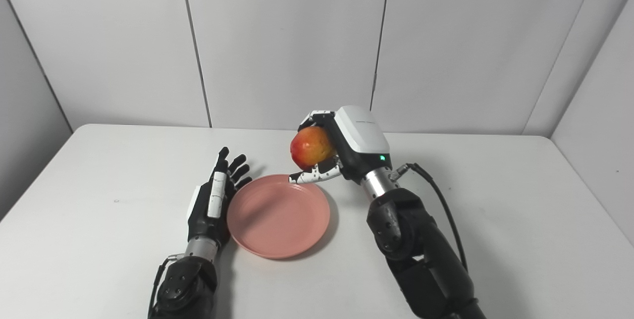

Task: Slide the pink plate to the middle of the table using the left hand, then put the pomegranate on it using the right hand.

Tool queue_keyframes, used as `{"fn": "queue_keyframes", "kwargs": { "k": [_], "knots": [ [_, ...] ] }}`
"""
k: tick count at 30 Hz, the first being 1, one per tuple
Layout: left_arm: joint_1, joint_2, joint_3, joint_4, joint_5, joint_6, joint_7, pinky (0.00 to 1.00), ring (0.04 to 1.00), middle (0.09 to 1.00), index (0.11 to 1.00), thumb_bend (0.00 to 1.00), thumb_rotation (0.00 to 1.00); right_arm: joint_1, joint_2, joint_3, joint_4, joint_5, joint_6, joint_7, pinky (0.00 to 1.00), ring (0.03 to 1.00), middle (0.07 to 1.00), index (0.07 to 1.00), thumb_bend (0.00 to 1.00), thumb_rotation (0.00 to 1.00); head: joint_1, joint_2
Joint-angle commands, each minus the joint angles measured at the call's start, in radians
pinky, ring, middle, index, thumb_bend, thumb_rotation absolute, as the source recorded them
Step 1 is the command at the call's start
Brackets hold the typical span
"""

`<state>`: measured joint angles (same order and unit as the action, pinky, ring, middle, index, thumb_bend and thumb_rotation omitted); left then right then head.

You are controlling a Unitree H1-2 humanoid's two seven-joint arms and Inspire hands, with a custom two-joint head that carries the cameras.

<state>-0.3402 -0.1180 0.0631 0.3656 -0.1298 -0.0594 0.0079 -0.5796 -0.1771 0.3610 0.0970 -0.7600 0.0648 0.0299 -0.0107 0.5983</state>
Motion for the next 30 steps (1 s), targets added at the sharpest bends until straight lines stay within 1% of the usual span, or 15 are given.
{"fn": "queue_keyframes", "kwargs": {
  "k": [1, 6, 10, 11, 12, 13, 16, 22, 26, 30],
  "knots": [
    [0.005, -0.013, -0.004, 0.024, -0.007, 0.008, -0.001, 0.86, 0.903, 0.907, 1.000, 0.96, 0.87, -0.071, 0.008, 0.014, -0.005, -0.026, -0.017, 0.005, 0.16, 0.218, 0.312, 0.484, 0.49, 0.15, -0.008, 0.003],
    [-0.006, -0.013, 0.000, 0.039, -0.011, -0.004, -0.002, 0.87, 0.904, 0.905, 1.000, 0.97, 0.87, -0.087, 0.024, 0.032, 0.036, -0.033, 0.018, 0.054, 0.15, 0.213, 0.311, 0.485, 0.49, 0.16, -0.015, 0.013],
    [-0.018, -0.017, 0.003, 0.048, -0.009, -0.008, 0.007, 0.83, 0.895, 0.902, 1.000, 0.98, 0.86, -0.094, 0.023, 0.043, 0.077, -0.034, 0.025, 0.099, 0.16, 0.224, 0.317, 0.482, 0.49, 0.16, -0.014, 0.023],
    [-0.020, -0.019, 0.002, 0.046, -0.007, -0.004, 0.009, 0.83, 0.894, 0.902, 1.000, 0.98, 0.86, -0.095, 0.021, 0.044, 0.084, -0.035, 0.031, 0.112, 0.16, 0.225, 0.316, 0.482, 0.49, 0.16, -0.007, 0.038],
    [-0.022, -0.020, 0.001, 0.044, -0.005, -0.002, 0.011, 0.81, 0.891, 0.902, 1.000, 0.98, 0.86, -0.095, 0.021, 0.044, 0.087, -0.036, 0.036, 0.121, 0.17, 0.225, 0.314, 0.481, 0.49, 0.15, -0.007, 0.038],
    [-0.023, -0.022, -0.002, 0.041, -0.001, 0.004, 0.014, 0.81, 0.890, 0.903, 1.000, 0.98, 0.86, -0.094, 0.018, 0.045, 0.091, -0.036, 0.041, 0.135, 0.17, 0.225, 0.313, 0.480, 0.49, 0.15, -0.004, 0.047],
    [-0.028, -0.026, -0.007, 0.041, 0.005, 0.010, 0.016, 0.81, 0.887, 0.904, 1.000, 0.96, 0.86, -0.093, 0.012, 0.047, 0.099, -0.040, 0.054, 0.168, 0.18, 0.238, 0.325, 0.482, 0.49, 0.16, -0.007, 0.052],
    [-0.041, -0.033, -0.014, 0.063, 0.002, 0.005, 0.013, 0.85, 0.909, 0.912, 1.000, 0.98, 0.86, -0.103, 0.002, 0.062, 0.133, -0.060, 0.067, 0.191, 0.18, 0.243, 0.332, 0.485, 0.49, 0.15, -0.011, 0.057],
    [-0.048, -0.040, -0.015, 0.077, 0.006, -0.003, 0.020, 0.85, 0.908, 0.908, 1.000, 0.96, 0.87, -0.114, -0.012, 0.069, 0.148, -0.065, 0.058, 0.204, 0.17, 0.231, 0.319, 0.483, 0.49, 0.15, -0.010, 0.057],
    [-0.059, -0.042, -0.014, 0.088, 0.010, -0.005, 0.027, 0.85, 0.905, 0.909, 1.000, 0.95, 0.89, -0.129, -0.013, 0.067, 0.166, -0.054, 0.062, 0.220, 0.18, 0.243, 0.330, 0.482, 0.49, 0.15, -0.014, 0.058]
  ]
}}
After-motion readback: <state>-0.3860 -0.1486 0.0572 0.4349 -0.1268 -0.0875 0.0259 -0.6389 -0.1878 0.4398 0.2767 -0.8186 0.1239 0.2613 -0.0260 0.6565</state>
